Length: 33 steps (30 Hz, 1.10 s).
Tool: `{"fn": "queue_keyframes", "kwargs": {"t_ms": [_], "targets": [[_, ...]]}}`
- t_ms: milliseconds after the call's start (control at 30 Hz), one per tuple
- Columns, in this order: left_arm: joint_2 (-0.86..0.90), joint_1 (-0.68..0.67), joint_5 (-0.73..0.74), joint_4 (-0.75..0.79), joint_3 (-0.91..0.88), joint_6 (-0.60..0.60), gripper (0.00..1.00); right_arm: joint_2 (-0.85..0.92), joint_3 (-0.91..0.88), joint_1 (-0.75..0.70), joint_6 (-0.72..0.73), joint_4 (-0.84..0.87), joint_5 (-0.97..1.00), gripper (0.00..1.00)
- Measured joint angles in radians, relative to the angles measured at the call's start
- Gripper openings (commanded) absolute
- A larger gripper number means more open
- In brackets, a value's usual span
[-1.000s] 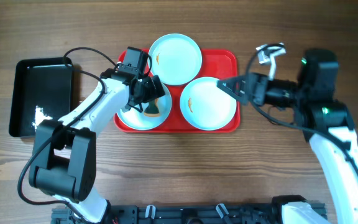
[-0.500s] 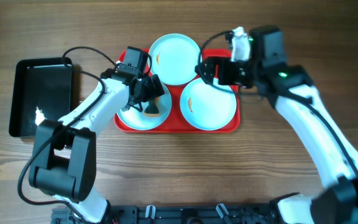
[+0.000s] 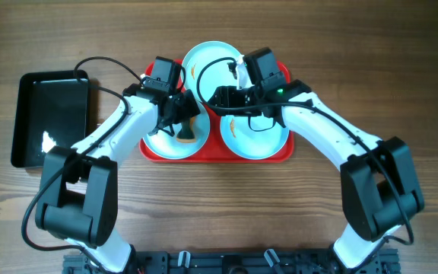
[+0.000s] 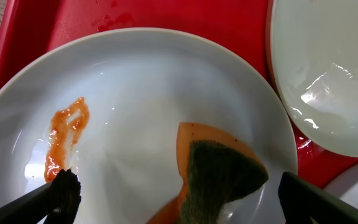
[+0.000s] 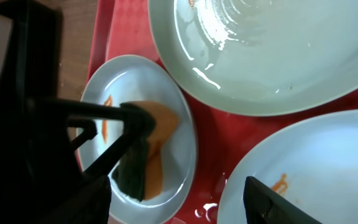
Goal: Clean dirty plates on tray and stack at the side
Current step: 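Move the right gripper to the lower-left plate's rim and grasp it, then scrub the sauce on the held plate with the left gripper's sponge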
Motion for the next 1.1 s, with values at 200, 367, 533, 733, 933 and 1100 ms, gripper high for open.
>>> {"fn": "queue_keyframes", "kwargs": {"t_ms": [200,367,533,733,933,1100], "targets": [[0.0,0.0,-0.002,0.0,0.0,0.0,1.0,0.031,0.0,0.021,0.023,0.031,0.026,0.43],[0.0,0.0,-0.024,-0.006,0.0,-0.027,1.0,0.037,0.0,0.027,0.025,0.031,0.031,0.47],[0.0,0.0,-0.062,-0.02,0.0,-0.084,1.0,0.067,0.0,0.044,0.028,0.031,0.037,0.51],[0.0,0.0,-0.076,-0.02,0.0,-0.101,1.0,0.074,0.0,0.07,0.028,0.037,0.063,0.51],[0.0,0.0,-0.084,-0.021,-0.001,-0.12,1.0,0.074,0.0,0.101,0.023,0.041,0.1,0.51],[0.0,0.0,-0.096,-0.025,-0.004,-0.134,1.0,0.081,0.0,0.114,0.02,0.051,0.119,0.51]]}}
